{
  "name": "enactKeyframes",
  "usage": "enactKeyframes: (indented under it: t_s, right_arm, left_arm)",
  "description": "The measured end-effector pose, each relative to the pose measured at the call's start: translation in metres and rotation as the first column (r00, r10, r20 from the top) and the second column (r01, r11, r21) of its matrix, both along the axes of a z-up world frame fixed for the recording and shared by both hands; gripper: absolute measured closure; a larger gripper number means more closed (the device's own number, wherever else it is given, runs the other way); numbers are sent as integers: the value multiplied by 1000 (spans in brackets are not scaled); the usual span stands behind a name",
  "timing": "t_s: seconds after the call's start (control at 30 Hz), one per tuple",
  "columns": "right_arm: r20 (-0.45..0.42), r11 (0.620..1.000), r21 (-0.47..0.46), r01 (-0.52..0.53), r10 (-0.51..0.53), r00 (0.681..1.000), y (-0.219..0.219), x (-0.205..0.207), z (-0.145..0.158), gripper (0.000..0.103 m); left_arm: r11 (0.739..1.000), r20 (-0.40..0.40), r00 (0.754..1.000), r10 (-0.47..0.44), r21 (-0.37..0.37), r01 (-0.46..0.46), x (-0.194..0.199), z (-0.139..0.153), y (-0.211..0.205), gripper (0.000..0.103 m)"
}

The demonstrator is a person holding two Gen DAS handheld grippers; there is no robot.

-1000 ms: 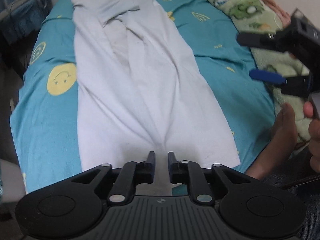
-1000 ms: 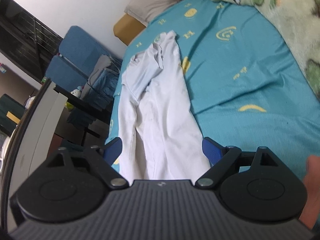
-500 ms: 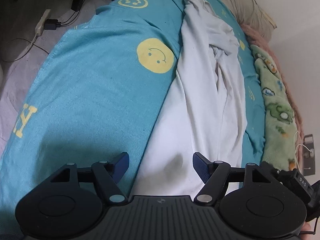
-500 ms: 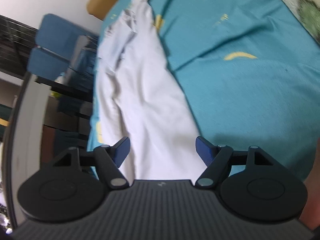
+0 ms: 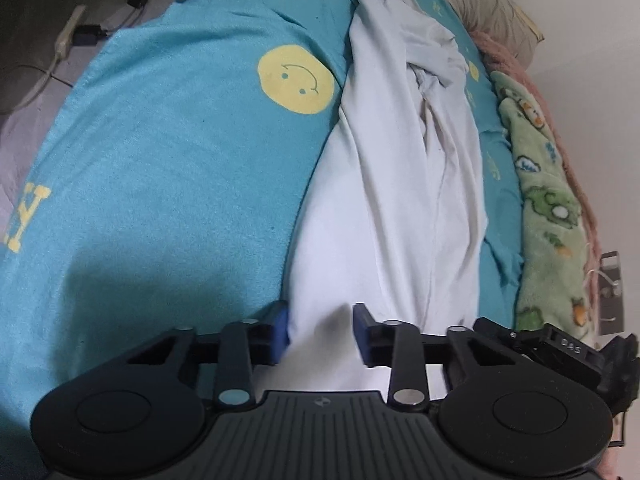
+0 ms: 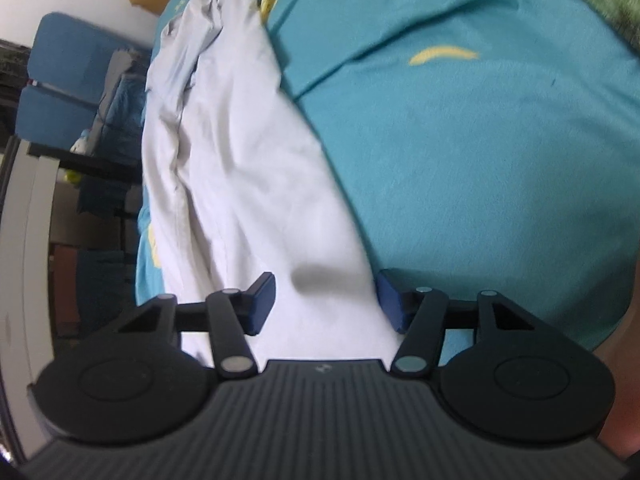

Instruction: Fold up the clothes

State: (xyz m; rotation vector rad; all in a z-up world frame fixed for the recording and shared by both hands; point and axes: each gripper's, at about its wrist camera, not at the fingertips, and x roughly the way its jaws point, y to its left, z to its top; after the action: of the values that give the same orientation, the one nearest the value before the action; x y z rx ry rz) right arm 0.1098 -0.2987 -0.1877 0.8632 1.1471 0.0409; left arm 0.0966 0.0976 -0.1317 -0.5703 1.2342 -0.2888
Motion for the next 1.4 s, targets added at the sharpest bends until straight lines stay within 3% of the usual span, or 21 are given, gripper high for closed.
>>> enactKeyframes:
  t_s: [0.17, 0.27, 0.4, 0.47, 0.53, 0.77, 0.9, 0.93, 0.97, 1.03, 1.07, 1.1, 1.23, 1.4]
  right_arm:
    - [-26, 997, -72, -18, 16, 1000, 7, -7, 7, 47]
    - [-31, 992, -125, -4, 1, 1000, 9, -12, 9, 46]
    - [-46, 982, -177, -62, 55, 997, 19, -14, 10, 44]
    - [-60, 983, -172, -70, 61, 996, 22, -15, 9, 43]
    - [-70, 986, -140, -92, 83, 994, 25, -17, 8, 31]
    - [-85, 987, -77, -138, 132, 988, 34, -27, 10, 33]
    - [-101, 960, -224, -168, 148, 984, 49, -30, 14, 62]
    - [-103, 941, -272, -202, 180, 978, 57, -30, 16, 64]
    - [-102, 924, -301, -238, 216, 971, 65, -31, 19, 66]
    - [-99, 904, -319, -284, 266, 959, 77, -34, 23, 84]
    - [-94, 899, -327, -292, 277, 956, 80, -36, 25, 88]
    - [-84, 896, -334, -291, 279, 957, 81, -37, 27, 92]
    - [-15, 919, -314, -237, 245, 969, 73, -40, 48, 94]
    - [116, 927, -329, -178, 227, 967, 62, -51, 100, 94]
  left_arm:
    - [999, -21, 1000, 6, 40, -5, -6, -1, -4, 73]
    - [999, -26, 1000, 14, 37, -13, -7, -2, -2, 69]
    - [1000, -35, 999, 7, 23, -6, -7, -3, 0, 62]
    - [1000, -38, 999, -4, 25, 5, -7, -4, -2, 61]
    - [1000, -44, 999, -15, 23, 16, -8, -4, -3, 59]
    - [999, -64, 997, -50, 2, 51, -12, -7, -9, 51]
    - [998, -58, 997, -60, -1, 60, -16, -7, -12, 53]
    - [998, -54, 997, -63, 9, 63, -19, -6, -14, 56]
    - [998, -52, 997, -64, 10, 65, -21, -5, -16, 66]
    - [997, -47, 996, -72, 14, 73, -25, -4, -20, 83]
    - [997, -44, 996, -78, 15, 79, -27, -3, -22, 92]
    - [997, -29, 997, -70, 24, 71, -29, 0, -23, 94]
    - [1000, 45, 999, -12, 0, 12, -40, 22, -18, 95]
    - [993, 123, 987, 98, -82, -89, -54, 60, -4, 96]
